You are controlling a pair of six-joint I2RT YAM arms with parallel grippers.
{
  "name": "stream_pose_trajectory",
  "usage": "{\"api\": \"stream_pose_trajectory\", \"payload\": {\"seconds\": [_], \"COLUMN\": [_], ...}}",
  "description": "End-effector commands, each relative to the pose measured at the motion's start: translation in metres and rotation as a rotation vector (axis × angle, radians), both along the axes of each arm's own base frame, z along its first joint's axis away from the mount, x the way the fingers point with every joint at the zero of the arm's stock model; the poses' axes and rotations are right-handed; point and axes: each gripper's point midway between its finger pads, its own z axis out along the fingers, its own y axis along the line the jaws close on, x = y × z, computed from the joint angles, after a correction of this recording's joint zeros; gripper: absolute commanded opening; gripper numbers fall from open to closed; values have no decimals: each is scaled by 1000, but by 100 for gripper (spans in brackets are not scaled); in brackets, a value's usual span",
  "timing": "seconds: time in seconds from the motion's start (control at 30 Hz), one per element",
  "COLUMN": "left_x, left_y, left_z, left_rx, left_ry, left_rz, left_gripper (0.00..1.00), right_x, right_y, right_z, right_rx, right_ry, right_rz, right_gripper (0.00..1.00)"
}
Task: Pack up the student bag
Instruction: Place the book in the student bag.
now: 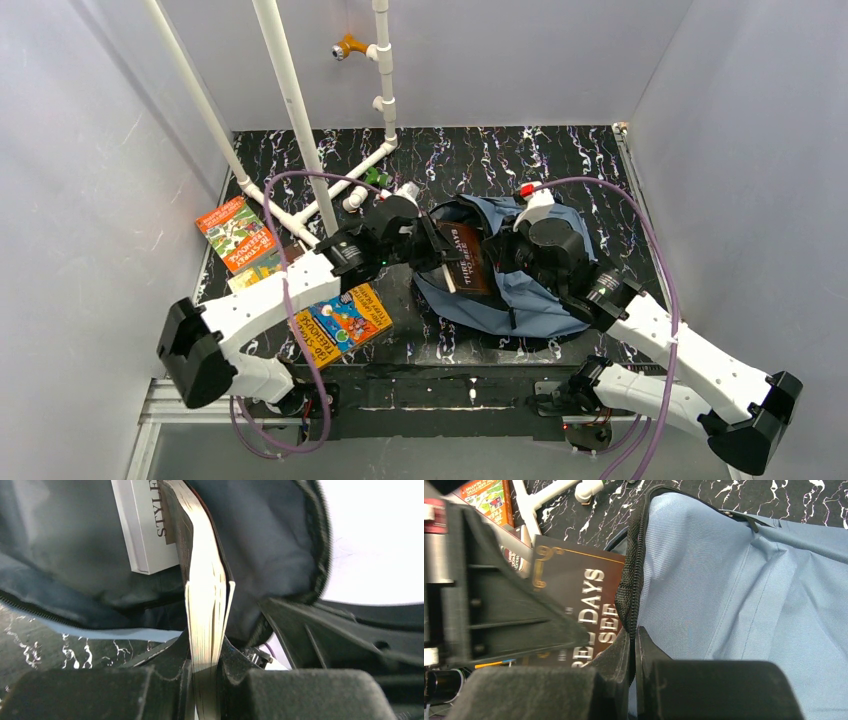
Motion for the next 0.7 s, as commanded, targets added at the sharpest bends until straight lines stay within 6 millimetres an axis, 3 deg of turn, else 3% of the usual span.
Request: {"api": "stream_pose_trajectory", "payload": {"seconds": [0.0,0.07,0.23,0.33,0.67], "left_x": [19,26,34,42,56], "left_y": [-35,-50,-79,-84,-113], "left_z": [19,8,-39,-65,-116], "left_rx": [-137,-158,-93,-38,-15], "left_ry": [-22,-14,65,67,189], "left_rz": [-36,-49,-93,-52,-15], "left_gripper": [0,0,0,0,3], "right_x": [1,1,0,-2,-4], "right_y": [5,4,6,7,10], "right_z": [45,44,43,43,38], "right_rx": [119,123,124,114,114], "right_ry": [-91,-92,-83,-72,-54], "right_rz": [11,9,16,25,43], "right_gripper": [1,1,1,1,1]}}
